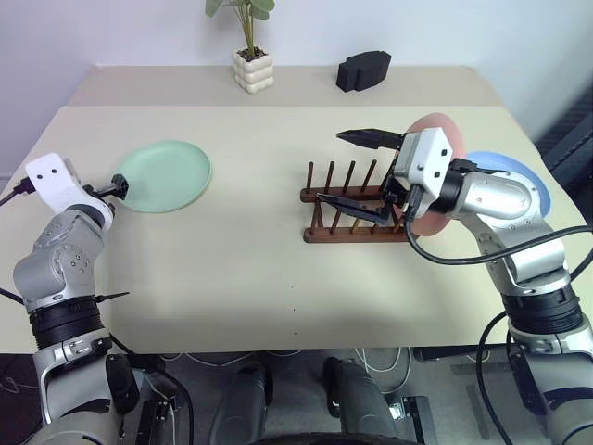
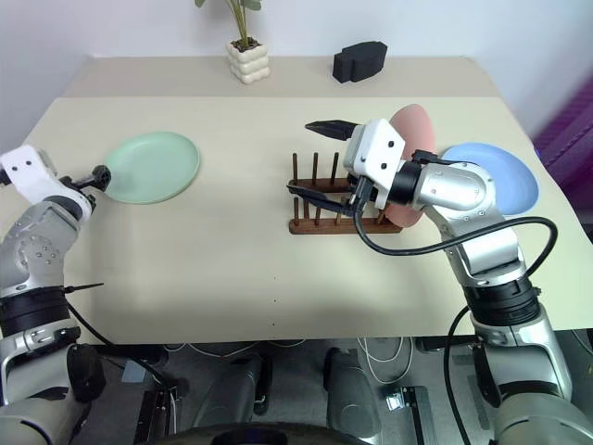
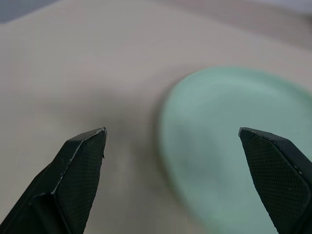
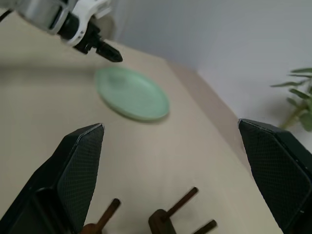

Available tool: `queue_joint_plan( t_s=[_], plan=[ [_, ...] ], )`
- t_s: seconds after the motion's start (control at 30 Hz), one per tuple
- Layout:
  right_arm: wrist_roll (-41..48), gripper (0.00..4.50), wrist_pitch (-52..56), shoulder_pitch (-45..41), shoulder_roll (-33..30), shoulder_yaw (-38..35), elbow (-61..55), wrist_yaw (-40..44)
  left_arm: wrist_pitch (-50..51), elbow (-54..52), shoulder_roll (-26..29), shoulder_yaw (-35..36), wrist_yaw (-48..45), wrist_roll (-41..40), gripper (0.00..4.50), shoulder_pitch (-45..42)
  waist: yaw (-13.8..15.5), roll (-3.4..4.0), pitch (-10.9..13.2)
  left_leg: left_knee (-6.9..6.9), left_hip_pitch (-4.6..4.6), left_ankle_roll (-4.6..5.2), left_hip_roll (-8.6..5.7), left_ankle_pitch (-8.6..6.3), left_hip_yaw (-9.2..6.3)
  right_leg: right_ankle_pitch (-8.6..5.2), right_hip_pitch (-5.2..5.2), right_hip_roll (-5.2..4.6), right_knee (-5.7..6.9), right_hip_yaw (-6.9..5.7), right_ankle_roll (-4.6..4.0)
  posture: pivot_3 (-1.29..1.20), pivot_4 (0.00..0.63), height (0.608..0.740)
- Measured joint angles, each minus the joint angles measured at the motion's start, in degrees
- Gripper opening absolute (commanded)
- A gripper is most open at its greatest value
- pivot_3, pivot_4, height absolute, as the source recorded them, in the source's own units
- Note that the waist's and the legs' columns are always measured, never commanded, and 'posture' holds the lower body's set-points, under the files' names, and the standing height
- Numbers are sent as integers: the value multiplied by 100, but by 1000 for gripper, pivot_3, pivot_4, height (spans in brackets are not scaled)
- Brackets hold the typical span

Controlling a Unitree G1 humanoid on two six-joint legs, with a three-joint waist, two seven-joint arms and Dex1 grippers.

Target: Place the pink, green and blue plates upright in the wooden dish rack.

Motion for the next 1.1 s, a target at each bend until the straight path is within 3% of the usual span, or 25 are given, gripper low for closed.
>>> queue_joint_plan(
  t_s=[0.2, 0.23, 0.3, 0.53, 0.57, 0.8, 1.1],
  plan=[
    [-111, 4479, 1, 91, 216, 159, -19, 59, 481, 535, -288, 48, 275, -21, 4500, -493, -12, 0, 0, -1, 1, -5, -4, 3, -2, 5, -1, 1, 1, -4, -3, 0, 150, 736],
    [-119, 4495, 1, 101, 223, 158, -19, 59, 493, 594, -333, 52, 289, -29, 4240, -525, -16, 0, 0, -1, 1, -6, -5, 3, -2, 5, -1, 1, 1, -4, -3, 0, 150, 736],
    [-152, 4500, 2, 145, 234, 158, -20, 58, 500, 692, -373, 50, 299, -26, 3647, -619, -21, 0, 0, -3, 1, -6, -5, 3, -1, 5, -4, 1, 4, -4, -3, 0, 150, 736],
    [-302, 4500, 2, 259, 299, 159, -21, 29, 427, 796, -570, 72, 482, 48, 273, -767, -19, -1, -1, -3, 1, -8, -5, 4, 0, 7, -7, 2, 6, -4, -5, 0, 150, 736],
    [-335, 4500, 2, 259, 301, 159, -21, 22, 383, 793, -574, 84, 479, 43, 64, -803, -18, -1, -1, -3, 1, -8, -5, 4, 0, 7, -6, 2, 6, -3, -5, 0, 150, 736],
    [-695, 4500, -134, 254, 334, 185, 24, -69, -351, 441, -794, -14, 18, 49, 64, -785, 1, -2, -2, -1, -2, -11, -5, 6, 2, 9, -6, 0, 3, -3, -7, 0, 150, 736],
    [-1943, 4500, -1001, -140, 439, 464, 701, -568, -1030, -865, -861, -958, -428, 299, 64, -1195, -19, -2, -2, -1, -5, -13, -8, 7, 5, 13, -10, 2, 2, -2, -5, 0, 150, 736]
  ],
)
